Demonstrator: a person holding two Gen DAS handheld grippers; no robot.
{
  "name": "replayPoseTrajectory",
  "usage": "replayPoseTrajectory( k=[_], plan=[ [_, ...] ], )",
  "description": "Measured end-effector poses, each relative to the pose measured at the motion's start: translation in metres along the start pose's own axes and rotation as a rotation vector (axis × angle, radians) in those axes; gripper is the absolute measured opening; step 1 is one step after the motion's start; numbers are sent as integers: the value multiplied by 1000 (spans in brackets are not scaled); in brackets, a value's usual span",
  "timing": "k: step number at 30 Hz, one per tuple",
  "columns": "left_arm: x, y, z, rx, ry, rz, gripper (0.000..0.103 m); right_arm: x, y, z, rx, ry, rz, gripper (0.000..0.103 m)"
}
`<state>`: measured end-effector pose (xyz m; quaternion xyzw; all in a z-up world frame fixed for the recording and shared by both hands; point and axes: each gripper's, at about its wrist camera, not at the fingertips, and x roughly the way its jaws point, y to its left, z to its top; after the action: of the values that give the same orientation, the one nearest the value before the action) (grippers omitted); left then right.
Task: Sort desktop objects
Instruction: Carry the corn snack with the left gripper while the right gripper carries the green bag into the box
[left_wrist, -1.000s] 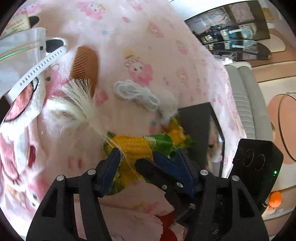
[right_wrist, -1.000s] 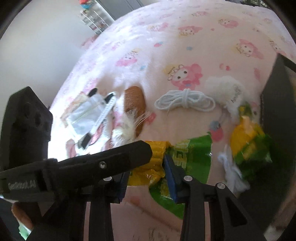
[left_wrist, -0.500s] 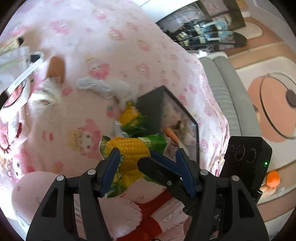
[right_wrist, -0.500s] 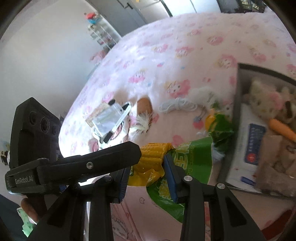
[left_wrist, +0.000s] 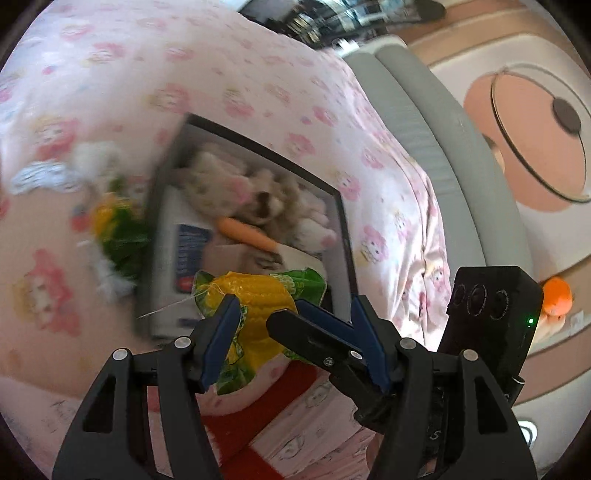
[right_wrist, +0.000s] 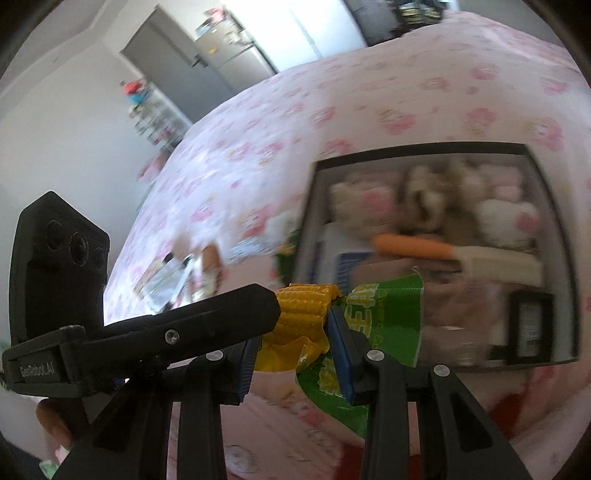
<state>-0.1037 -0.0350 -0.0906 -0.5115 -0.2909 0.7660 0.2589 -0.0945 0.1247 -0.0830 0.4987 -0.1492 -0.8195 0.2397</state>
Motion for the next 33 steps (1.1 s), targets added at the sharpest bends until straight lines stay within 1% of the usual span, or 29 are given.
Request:
replayPoseTrajectory(
  k=[3, 6, 11, 14, 15, 17, 19, 21, 23, 25, 26, 30, 33],
  plan=[
    [31, -19, 7, 38, 28, -3, 63, -8, -30, 7, 33, -18, -29, 33],
    [58, -30, 14, 55, 48, -10, 63, -9, -55, 16, 49, -25, -61, 33],
    [100, -37, 29, 79, 50, -23, 63, -3, -92, 34, 27, -54, -85, 33],
    [127, -25, 27, 47, 85, -32, 63, 16, -114, 39, 13, -14, -99, 33],
    [131, -22, 25, 36, 93, -29, 63, 22, -122, 37, 22, 2, -90, 33],
    [135, -15, 19, 21, 85, -25, 63, 29, -131, 33, 40, 23, -67, 34],
    [134, -10, 16, 3, 72, -27, 61, 29, -129, 31, 23, 14, -68, 34],
    [132, -5, 16, -23, 75, -5, 54, 29, -129, 30, 21, 21, -62, 34],
    [132, 0, 15, -46, 88, 11, 49, 31, -133, 29, 40, 40, -36, 34],
    [132, 4, 12, -64, 93, 42, 48, 29, -138, 25, 52, 60, -23, 34],
    [132, 6, 10, -63, 96, 73, 47, 30, -141, 23, 67, 79, -10, 34],
    [133, 5, 5, -54, 103, 107, 47, 27, -155, 17, 116, 111, 32, 34],
    [132, -2, 5, -33, 104, 124, 47, 23, -162, 14, 158, 104, 68, 33]
  ],
)
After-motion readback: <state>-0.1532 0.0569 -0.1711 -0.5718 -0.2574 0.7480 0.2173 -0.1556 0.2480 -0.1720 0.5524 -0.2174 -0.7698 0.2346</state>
